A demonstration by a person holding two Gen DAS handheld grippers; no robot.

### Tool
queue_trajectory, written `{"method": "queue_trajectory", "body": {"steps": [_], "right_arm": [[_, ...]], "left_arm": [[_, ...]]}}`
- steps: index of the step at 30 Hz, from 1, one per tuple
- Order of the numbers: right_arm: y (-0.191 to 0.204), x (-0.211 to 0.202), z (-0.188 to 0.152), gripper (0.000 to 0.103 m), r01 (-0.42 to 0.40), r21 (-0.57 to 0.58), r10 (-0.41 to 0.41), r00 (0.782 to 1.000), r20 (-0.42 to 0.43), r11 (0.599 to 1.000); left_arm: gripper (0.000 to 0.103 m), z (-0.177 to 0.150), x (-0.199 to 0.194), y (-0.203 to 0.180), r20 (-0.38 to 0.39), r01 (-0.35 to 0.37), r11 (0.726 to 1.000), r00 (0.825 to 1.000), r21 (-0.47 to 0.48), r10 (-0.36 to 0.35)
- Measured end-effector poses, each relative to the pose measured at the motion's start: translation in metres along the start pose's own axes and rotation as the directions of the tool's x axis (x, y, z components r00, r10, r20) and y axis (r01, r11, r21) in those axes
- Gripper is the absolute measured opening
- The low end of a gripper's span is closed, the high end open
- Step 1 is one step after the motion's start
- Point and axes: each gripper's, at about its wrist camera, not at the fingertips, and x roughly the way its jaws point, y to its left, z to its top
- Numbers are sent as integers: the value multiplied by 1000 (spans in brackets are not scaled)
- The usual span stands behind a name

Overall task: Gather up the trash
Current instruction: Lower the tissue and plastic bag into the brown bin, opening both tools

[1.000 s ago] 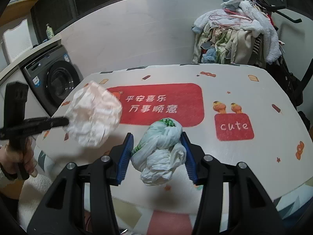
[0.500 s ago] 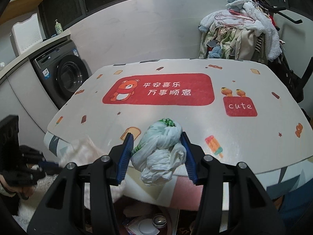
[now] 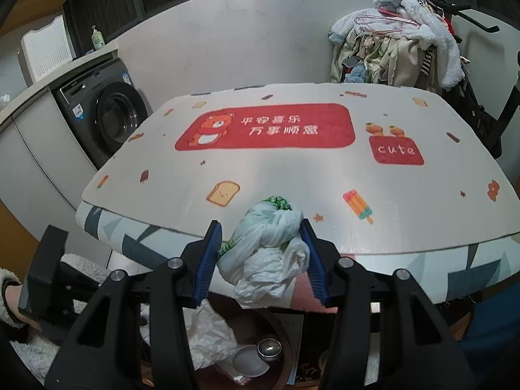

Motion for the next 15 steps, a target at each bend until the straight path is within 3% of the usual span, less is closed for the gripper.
{"method": "queue_trajectory", "body": {"steps": [1, 4, 8, 10, 15], "right_arm": [[0, 1, -2, 50, -1, 0, 1, 1000, -4, 1000], [2, 5, -11, 50, -6, 3, 6, 1000, -24, 1000], [8, 13, -23, 50, -7, -14, 7, 998, -60, 1000], [12, 17, -30, 50, -12, -27, 9, 997, -81, 1000], [28, 30, -46, 50, -37, -58, 29, 991, -133, 998]], "left_arm": [[9, 1, 1, 2, 13, 3, 1000, 1000, -6, -3], [36, 2, -15, 9, 101, -1, 999, 995, -40, 5], [70, -1, -48, 18, 261, -14, 994, 965, -110, 42], [78, -5, -65, 23, 327, -24, 987, 942, -160, 76], [86, -23, -86, 30, 411, -61, 962, 896, -265, 170]]}}
